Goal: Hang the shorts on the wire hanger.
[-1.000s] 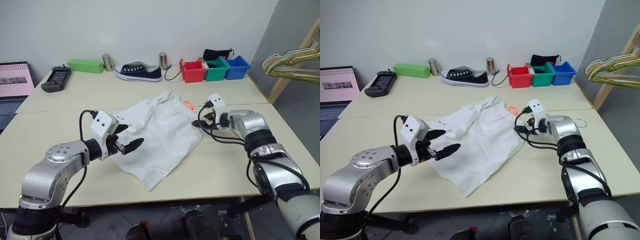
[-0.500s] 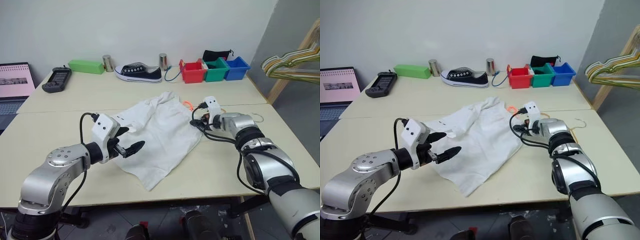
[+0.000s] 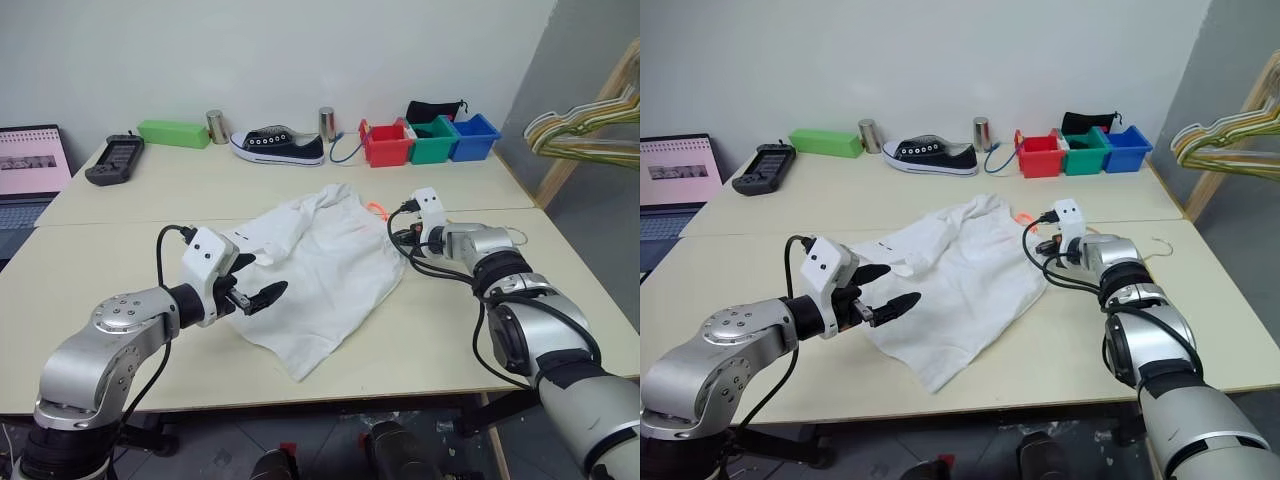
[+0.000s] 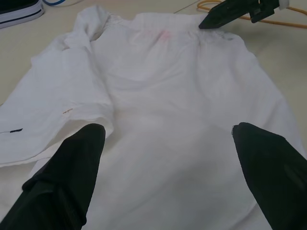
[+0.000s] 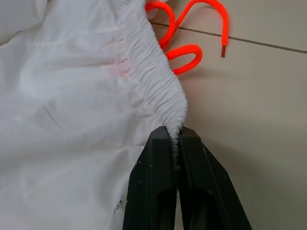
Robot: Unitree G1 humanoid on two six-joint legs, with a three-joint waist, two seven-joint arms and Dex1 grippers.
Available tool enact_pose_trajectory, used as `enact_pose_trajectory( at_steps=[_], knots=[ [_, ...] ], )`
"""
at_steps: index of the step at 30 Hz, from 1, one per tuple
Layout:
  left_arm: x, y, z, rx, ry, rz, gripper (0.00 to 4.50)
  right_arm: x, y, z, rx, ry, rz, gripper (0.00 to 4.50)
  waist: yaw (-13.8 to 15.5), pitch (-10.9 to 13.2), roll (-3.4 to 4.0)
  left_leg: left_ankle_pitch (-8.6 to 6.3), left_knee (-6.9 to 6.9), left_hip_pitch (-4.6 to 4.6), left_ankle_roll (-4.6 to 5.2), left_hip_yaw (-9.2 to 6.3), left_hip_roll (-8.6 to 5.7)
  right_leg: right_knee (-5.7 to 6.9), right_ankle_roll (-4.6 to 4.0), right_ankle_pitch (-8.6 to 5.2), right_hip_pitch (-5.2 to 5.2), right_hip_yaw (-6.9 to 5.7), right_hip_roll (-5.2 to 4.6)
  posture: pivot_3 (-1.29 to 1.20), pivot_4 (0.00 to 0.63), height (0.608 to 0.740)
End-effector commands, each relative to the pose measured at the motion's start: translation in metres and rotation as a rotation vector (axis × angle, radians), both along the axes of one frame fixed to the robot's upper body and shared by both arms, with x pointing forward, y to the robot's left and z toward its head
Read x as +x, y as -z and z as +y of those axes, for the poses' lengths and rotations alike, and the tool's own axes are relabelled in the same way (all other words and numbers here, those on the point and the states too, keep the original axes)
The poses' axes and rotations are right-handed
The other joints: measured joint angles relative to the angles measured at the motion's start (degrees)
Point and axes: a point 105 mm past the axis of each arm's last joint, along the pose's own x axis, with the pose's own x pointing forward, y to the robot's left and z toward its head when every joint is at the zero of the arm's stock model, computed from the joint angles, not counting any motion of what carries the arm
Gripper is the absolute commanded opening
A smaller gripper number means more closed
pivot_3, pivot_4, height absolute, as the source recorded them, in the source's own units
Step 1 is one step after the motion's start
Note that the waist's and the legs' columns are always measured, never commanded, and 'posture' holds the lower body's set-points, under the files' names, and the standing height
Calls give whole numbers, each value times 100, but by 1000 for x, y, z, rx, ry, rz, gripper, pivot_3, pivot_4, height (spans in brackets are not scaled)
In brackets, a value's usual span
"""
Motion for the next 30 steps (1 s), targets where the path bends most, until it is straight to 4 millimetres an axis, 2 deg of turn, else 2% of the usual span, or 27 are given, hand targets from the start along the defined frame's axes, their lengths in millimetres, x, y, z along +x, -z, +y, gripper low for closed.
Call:
enact_pose_trajectory(
  at_steps=[1,7,11,14,16,19,21,25,28,29,30],
  knots=[
    [-1,-10,1,18,-1,-42,4500,2,-11,-17,-3,51,-7,39,2,0,0,0,0,0,0,0,0,0,0,0,0,0,0,-143,50,740],
    [-3,-7,3,20,-7,-32,4500,-17,-4,-44,8,96,101,39,70,0,1,0,0,-1,0,0,0,-2,0,-1,2,0,0,-160,61,740],
    [-4,-3,1,21,3,-21,4500,-53,2,-51,27,99,209,39,161,-3,4,0,-1,-1,0,1,1,-4,6,-6,1,1,0,-171,67,740],
    [-5,-1,1,32,14,-13,4500,-92,3,-40,58,50,301,39,189,-7,7,0,-1,-1,0,0,3,-4,3,-10,0,0,3,-184,74,740],
    [-4,-1,1,33,15,-13,4500,-106,3,-36,55,42,319,39,211,-8,7,-1,0,-1,0,-3,8,-3,1,-12,1,-2,6,-189,76,740],
    [-2,0,3,40,17,-11,4500,-112,4,-34,47,63,303,39,179,-9,8,-1,1,1,0,2,9,-4,-25,-26,-2,4,8,-198,81,740],
    [-1,-1,2,42,20,-13,4500,-107,3,-36,47,95,274,39,162,-9,8,-1,1,3,0,1,9,-4,-33,-28,-3,4,8,-196,82,740],
    [-1,-1,3,45,21,-12,4500,-99,-5,-38,61,116,240,942,157,-9,8,-1,1,3,-1,1,9,-4,-34,-27,-5,4,8,-199,85,740],
    [0,0,10,54,2,-9,4500,-95,-20,-39,68,93,190,1631,155,-8,10,-1,1,2,0,1,9,-4,-34,-27,-5,4,8,-200,84,740],
    [1,0,13,57,-8,-9,4500,-95,-26,-39,71,75,171,2082,154,-7,10,-1,1,2,0,2,9,-4,-34,-27,-6,5,8,-200,84,740],
    [2,1,15,60,-16,-10,4500,-94,-29,-38,68,61,157,2210,154,-8,9,-1,1,2,0,2,9,-4,-34,-27,-7,5,8,-199,82,740]
  ],
)
